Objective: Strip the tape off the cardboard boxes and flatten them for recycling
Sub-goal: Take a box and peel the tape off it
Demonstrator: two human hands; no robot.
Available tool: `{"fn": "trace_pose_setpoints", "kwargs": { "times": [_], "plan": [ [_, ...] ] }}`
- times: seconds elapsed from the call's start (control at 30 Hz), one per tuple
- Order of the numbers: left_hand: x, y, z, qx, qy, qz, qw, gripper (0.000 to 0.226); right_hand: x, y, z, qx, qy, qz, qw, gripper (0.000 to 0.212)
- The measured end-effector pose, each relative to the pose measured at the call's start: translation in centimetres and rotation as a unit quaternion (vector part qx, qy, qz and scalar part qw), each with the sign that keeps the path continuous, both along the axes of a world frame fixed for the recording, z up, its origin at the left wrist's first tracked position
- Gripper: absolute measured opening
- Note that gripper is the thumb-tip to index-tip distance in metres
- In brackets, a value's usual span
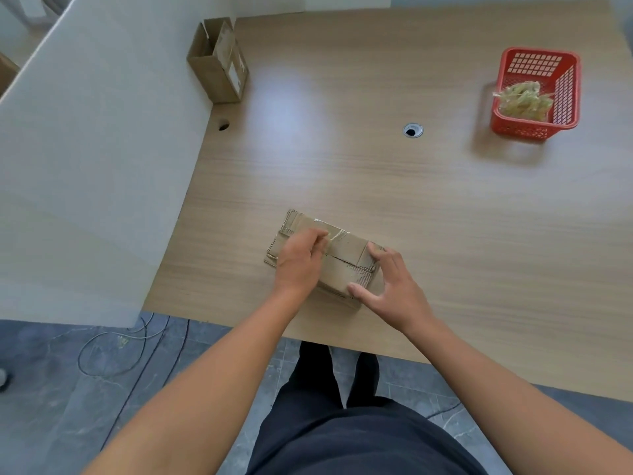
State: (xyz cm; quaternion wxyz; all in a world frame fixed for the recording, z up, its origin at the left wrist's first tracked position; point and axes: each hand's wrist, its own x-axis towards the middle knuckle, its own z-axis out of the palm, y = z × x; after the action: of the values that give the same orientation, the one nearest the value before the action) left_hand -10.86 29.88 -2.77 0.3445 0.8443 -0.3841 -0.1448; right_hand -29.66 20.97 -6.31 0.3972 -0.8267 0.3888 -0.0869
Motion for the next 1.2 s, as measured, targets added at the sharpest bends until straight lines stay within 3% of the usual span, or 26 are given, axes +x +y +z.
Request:
{"fn": "trace_pose_setpoints", "kwargs": {
  "times": [0.17, 0.3, 0.37, 0.43, 0.57, 0.7, 0.8, 0.9, 1.0, 1.13, 1.2],
  "plan": [
    [-0.6, 0.1, -0.4, -0.009, -0.012, -0.009, 1.000, 0.015, 0.3, -0.1, 0.0, -0.020, -0.002, 0.003, 1.000, 0.085],
    [-0.3, -1.1, -0.1, 0.068, -0.029, 0.015, 0.997, 0.045, 0.2, -0.5, -0.1, -0.002, -0.029, 0.021, 0.999, 0.086],
    [0.2, -1.9, 0.0, 0.082, -0.022, 0.012, 0.996, 0.049, 0.0, -0.6, -0.3, 0.013, -0.057, 0.023, 0.998, 0.086],
    [0.6, -2.4, 0.1, 0.081, -0.024, -0.002, 0.996, 0.045, 0.0, -0.6, -0.4, 0.023, -0.074, 0.016, 0.997, 0.085],
    [0.0, -2.4, 0.6, 0.048, -0.104, -0.040, 0.993, 0.016, 0.1, -0.5, -0.2, 0.027, -0.078, 0.013, 0.997, 0.092],
    [-0.9, -2.2, 1.4, -0.010, -0.159, -0.010, 0.987, 0.013, 0.5, -1.1, 0.9, -0.008, -0.077, 0.006, 0.997, 0.105],
    [-1.2, -2.9, 2.5, -0.086, -0.068, 0.091, 0.990, 0.010, 1.5, -2.0, 3.1, -0.166, -0.136, 0.011, 0.976, 0.087],
    [-1.3, -3.1, 2.2, -0.110, 0.039, 0.136, 0.984, 0.010, 2.9, -2.4, 5.3, -0.214, -0.158, 0.017, 0.964, 0.059],
    [-1.2, -2.1, 0.8, -0.120, 0.067, 0.099, 0.986, 0.010, 3.7, -3.5, 6.3, -0.219, -0.080, 0.038, 0.972, 0.063],
    [-0.8, -0.2, -2.1, -0.108, 0.041, 0.045, 0.992, 0.007, 2.9, -3.4, 3.8, -0.151, 0.152, 0.152, 0.965, 0.082],
    [-0.9, 0.4, -3.1, -0.100, 0.019, 0.018, 0.995, 0.008, 2.1, -2.5, 2.1, -0.130, 0.163, 0.151, 0.966, 0.083]
  ]
}}
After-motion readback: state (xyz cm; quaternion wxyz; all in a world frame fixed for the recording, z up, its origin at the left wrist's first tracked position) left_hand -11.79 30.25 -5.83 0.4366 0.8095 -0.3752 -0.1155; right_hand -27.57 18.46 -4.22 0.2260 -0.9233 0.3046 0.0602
